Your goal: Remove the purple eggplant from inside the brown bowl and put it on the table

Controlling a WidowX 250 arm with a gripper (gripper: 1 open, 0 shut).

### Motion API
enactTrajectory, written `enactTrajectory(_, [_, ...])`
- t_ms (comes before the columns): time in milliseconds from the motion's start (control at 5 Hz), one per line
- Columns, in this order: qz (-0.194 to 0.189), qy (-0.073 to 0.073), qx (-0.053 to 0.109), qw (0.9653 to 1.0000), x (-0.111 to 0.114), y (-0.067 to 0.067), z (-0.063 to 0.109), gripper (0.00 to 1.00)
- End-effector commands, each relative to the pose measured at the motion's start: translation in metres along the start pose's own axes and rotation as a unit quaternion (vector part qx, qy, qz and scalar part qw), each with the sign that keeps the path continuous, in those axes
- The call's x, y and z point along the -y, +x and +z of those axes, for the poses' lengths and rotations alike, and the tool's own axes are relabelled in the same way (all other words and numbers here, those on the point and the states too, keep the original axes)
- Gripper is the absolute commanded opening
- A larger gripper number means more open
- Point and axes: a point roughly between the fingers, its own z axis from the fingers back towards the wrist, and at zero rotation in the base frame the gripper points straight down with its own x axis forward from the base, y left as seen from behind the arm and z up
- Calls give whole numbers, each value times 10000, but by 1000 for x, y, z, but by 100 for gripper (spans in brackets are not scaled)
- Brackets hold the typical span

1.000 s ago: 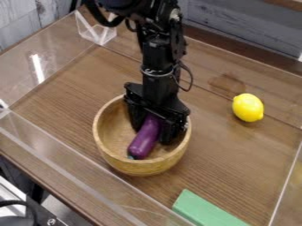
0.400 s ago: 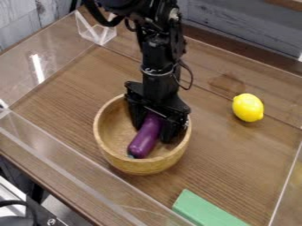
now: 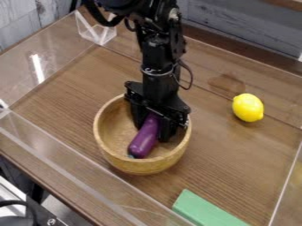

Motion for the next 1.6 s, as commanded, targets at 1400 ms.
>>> enactTrajectory(1400, [284, 7, 133, 9995, -15, -5, 25, 0])
